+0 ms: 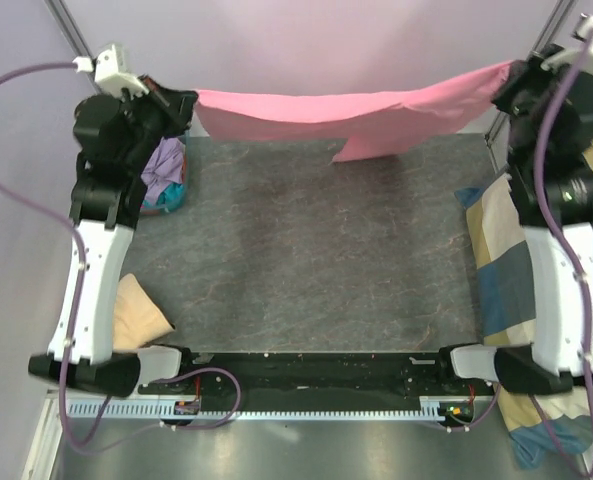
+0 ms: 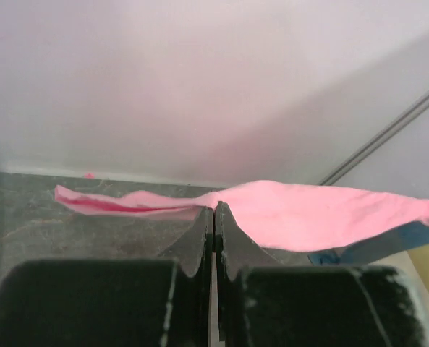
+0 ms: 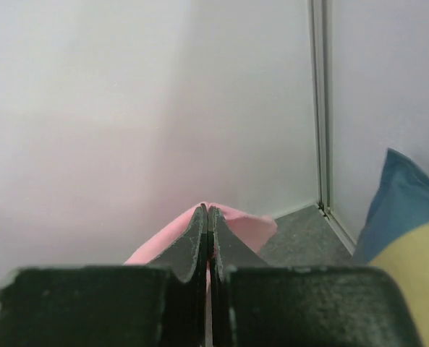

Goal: Fold and stack the t-shirts
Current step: Flatten the tshirt out

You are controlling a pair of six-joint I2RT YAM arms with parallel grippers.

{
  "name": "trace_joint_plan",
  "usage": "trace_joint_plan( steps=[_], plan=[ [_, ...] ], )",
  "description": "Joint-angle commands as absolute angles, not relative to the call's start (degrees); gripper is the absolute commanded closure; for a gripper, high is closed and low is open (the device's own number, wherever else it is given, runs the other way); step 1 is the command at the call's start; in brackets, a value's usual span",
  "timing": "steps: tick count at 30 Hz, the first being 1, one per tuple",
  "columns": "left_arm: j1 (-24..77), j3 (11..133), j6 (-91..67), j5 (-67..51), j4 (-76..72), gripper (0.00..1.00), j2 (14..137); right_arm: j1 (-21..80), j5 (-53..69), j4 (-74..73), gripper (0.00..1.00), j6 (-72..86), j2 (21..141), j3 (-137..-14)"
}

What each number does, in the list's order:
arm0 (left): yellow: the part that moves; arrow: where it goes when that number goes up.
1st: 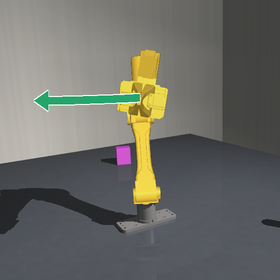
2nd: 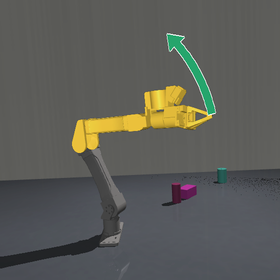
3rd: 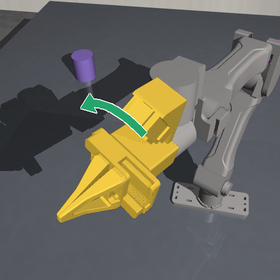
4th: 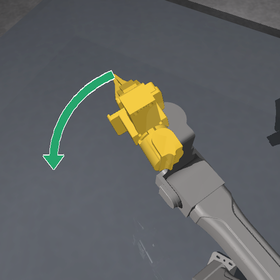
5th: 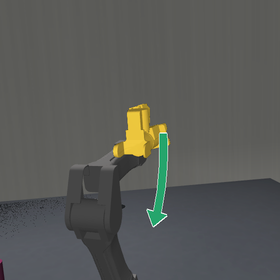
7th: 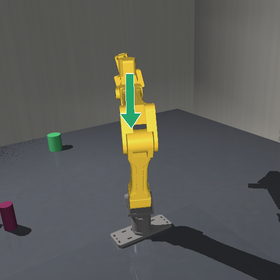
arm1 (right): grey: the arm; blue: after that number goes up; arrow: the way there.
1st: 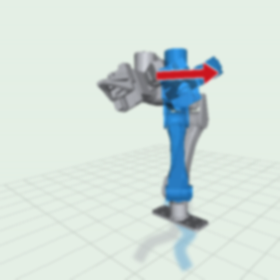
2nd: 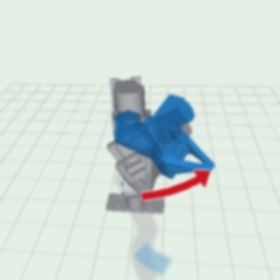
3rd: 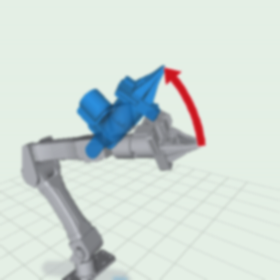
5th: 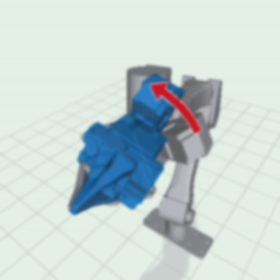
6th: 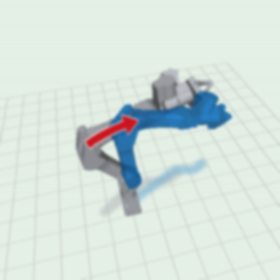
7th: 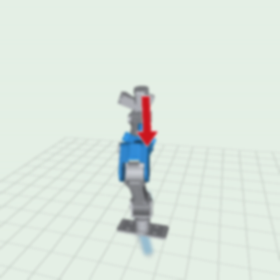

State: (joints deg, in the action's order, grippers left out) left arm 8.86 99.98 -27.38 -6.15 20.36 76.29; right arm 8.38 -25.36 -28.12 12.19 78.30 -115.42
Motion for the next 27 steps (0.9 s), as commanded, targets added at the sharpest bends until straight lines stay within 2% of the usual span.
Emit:
trace_joint_plan(
  steps=[1,5,8,11,15,27],
  plan=[
    [8.8,85.6,-24.4,-3.0,20.0,0.98,65.9,8.2,-22.0,-29.6,1.0,14.7,66.5,-100.4],
    [8.9,67.6,-24.1,-2.8,16.2,0.98,57.0,8.2,-19.2,-30.7,1.0,17.7,56.6,-81.8],
    [8.8,50.5,-24.2,-0.5,11.9,0.98,54.0,8.3,-14.3,-32.1,1.0,21.2,49.5,-68.1],
    [8.8,41.3,-25.0,1.8,9.1,0.98,53.9,8.2,-10.0,-32.2,1.0,25.0,45.1,-56.0],
    [8.8,38.0,-27.8,1.9,7.9,0.98,57.9,8.3,-8.8,-34.3,1.0,26.5,42.5,-47.5],
    [8.8,38.1,-29.9,7.2,11.1,0.98,66.0,8.3,-8.2,-38.4,1.0,27.9,42.4,-46.0]
  ],
)
